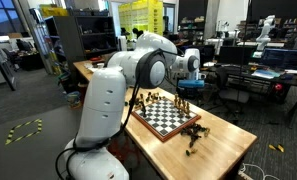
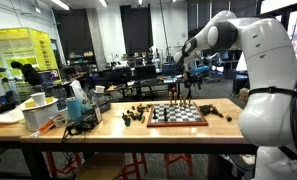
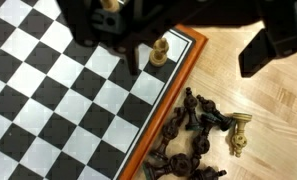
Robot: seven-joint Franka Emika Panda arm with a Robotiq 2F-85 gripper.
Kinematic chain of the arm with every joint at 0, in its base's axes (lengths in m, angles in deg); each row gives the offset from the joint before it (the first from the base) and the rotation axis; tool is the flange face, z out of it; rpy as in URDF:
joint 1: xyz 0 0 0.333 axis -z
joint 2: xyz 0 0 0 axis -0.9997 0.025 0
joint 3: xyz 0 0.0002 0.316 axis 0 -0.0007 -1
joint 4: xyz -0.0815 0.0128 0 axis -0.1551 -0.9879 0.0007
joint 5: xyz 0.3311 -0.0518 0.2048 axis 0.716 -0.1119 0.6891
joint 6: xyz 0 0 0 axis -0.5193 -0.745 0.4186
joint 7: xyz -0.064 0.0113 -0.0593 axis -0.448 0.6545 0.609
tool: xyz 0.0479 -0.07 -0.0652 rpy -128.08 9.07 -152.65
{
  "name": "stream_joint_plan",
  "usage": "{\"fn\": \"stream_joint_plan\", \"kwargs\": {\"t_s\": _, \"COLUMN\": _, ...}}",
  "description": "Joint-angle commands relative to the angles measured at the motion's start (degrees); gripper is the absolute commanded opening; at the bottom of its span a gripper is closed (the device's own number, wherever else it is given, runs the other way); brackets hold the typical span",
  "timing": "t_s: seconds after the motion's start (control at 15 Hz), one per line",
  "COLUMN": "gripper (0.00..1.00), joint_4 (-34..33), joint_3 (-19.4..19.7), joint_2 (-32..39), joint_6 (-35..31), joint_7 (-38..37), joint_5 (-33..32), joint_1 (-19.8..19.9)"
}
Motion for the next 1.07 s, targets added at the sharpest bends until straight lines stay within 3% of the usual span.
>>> {"fn": "stream_joint_plan", "kwargs": {"t_s": 0.0, "gripper": 1.0, "joint_4": -0.23, "joint_3": 0.57, "joint_2": 0.06, "joint_6": 0.2, "joint_7": 0.16, "joint_5": 0.23, "joint_1": -0.49}}
{"fn": "stream_joint_plan", "kwargs": {"t_s": 0.6, "gripper": 1.0, "joint_4": 1.76, "joint_3": 1.21, "joint_2": -2.38, "joint_6": 4.25, "joint_7": -7.35, "joint_5": -5.55, "joint_1": -3.76}}
{"fn": "stream_joint_plan", "kwargs": {"t_s": 1.0, "gripper": 1.0, "joint_4": 9.81, "joint_3": 0.52, "joint_2": -8.06, "joint_6": 3.51, "joint_7": -16.94, "joint_5": -5.05, "joint_1": -6.39}}
